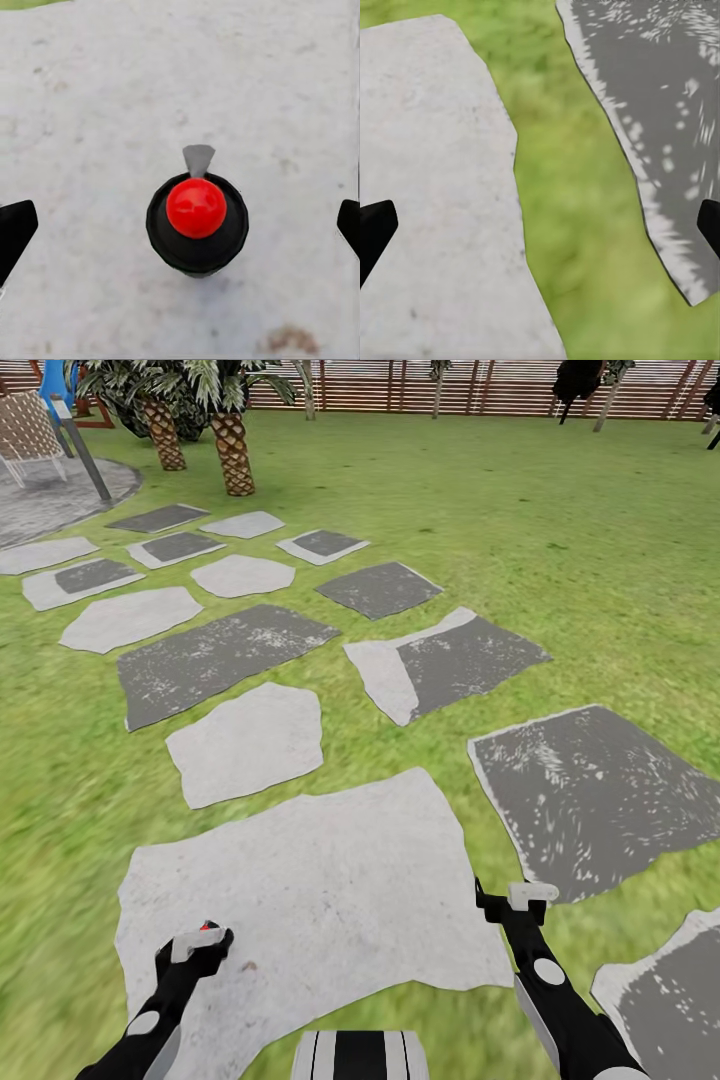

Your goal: In the garden, pick up the pesticide atomizer on the floor and spray pesticide onto both trees until each tree trunk is fully covered.

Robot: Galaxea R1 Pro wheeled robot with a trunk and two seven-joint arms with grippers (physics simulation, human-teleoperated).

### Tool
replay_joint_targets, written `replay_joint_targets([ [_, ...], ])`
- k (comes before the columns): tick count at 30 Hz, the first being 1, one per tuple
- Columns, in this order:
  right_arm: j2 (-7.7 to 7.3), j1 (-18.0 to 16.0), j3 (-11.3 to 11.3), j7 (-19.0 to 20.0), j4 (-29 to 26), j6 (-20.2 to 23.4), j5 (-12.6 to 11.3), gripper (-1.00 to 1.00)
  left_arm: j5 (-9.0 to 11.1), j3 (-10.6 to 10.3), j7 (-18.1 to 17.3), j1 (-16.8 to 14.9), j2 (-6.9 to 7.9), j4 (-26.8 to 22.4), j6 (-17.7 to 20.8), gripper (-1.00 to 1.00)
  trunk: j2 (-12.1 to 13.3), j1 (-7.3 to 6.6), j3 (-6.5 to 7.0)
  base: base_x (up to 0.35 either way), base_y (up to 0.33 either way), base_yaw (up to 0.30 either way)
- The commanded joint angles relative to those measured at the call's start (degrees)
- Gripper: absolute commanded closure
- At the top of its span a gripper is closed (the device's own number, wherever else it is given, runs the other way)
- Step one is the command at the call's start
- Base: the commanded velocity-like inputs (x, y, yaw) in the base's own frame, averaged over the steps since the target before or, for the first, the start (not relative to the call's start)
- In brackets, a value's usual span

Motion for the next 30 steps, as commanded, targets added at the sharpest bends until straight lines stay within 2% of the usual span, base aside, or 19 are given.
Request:
replay_joint_targets([
  [1, 0.00, 0.0, 0.0, 0.0, 0.0, 0.0, 0.0, -1.00, 0.0, 0.0, 0.0, 0.0, 0.03, 0.1, -1.6, -1.00, 0.0, 0.00, 0.00, 0.000, 0.000, 0.000],
  [4, 0.00, 0.0, 0.0, 0.0, 0.0, 0.0, 0.0, -1.00, 0.0, 0.0, 0.0, 0.0, 0.11, 0.1, -3.9, -1.00, 0.0, 0.00, 0.00, 0.000, 0.000, 0.000],
  [10, 0.00, 0.0, 0.0, 0.0, 0.0, 0.0, 0.0, -1.00, 0.0, 0.0, 0.0, 0.0, 0.08, 0.2, -4.7, -1.00, 0.0, 0.00, -0.01, 0.000, 0.000, 0.000],
  [17, 0.00, 0.0, 0.0, 0.0, 0.0, 0.0, 0.0, -1.00, 0.0, 0.0, 0.0, 0.0, 0.08, 0.2, -4.9, -1.00, -0.1, 0.18, -2.09, 0.000, 0.000, 0.000],
  [28, 0.00, 0.0, 0.0, 0.0, 0.1, 0.0, 0.0, -1.00, 0.1, 0.0, 0.0, 0.0, 0.08, 0.2, -5.0, -1.00, -0.1, 0.18, -2.45, 0.000, 0.000, 0.000],
  [30, 0.00, 0.0, 0.0, 0.0, 0.1, 0.0, 0.0, -1.00, 0.1, 0.0, 0.0, 0.0, 0.08, 0.2, -5.0, -1.00, -0.1, 0.23, -3.02, 0.000, 0.000, 0.000],
])
